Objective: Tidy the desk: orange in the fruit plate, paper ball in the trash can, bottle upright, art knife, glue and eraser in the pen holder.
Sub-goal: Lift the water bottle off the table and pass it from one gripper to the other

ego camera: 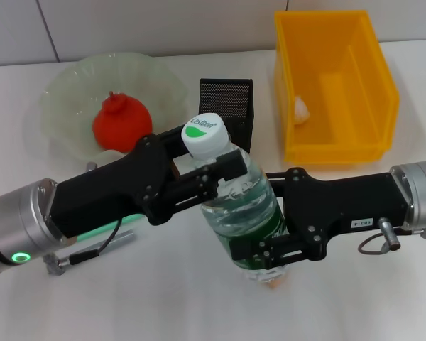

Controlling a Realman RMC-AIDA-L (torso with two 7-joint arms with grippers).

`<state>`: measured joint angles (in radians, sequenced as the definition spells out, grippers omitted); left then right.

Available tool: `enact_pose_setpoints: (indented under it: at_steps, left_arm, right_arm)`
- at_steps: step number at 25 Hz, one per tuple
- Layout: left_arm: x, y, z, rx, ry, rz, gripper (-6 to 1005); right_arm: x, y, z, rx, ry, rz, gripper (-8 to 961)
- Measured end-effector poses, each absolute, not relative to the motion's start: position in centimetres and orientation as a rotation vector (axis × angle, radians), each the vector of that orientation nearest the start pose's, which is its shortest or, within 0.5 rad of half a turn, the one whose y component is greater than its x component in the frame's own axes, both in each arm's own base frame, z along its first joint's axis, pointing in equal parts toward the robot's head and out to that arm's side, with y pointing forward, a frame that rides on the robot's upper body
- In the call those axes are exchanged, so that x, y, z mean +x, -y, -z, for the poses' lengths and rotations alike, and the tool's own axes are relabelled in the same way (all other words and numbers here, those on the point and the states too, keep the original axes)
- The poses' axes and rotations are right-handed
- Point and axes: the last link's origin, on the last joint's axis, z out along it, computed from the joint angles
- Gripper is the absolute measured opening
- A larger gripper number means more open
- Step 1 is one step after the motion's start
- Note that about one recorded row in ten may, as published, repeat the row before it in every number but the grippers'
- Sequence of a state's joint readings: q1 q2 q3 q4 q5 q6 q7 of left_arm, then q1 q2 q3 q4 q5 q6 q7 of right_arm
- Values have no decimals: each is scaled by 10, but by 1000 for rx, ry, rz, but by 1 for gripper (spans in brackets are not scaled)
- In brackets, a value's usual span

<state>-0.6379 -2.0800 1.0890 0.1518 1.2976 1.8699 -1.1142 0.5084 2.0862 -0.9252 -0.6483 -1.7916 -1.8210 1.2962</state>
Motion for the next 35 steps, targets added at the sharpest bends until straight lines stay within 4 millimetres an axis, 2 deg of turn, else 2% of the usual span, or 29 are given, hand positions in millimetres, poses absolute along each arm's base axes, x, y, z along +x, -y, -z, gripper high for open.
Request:
enact_pose_setpoints:
  at_steps: [1, 11, 35]
  left_arm:
    - [-188, -285, 40, -2699, 546, 1654, 612]
    - [-188, -288, 37, -2668, 562, 1666, 474]
    - [-186, -285, 37, -2699, 545, 1679, 446]
  right_arm:
    - [216, -289, 16, -3010, -344, -1033, 778]
    - [217, -288, 16, -3011, -356, -1035, 779]
    - [221, -286, 12, -2960, -367, -1083, 781]
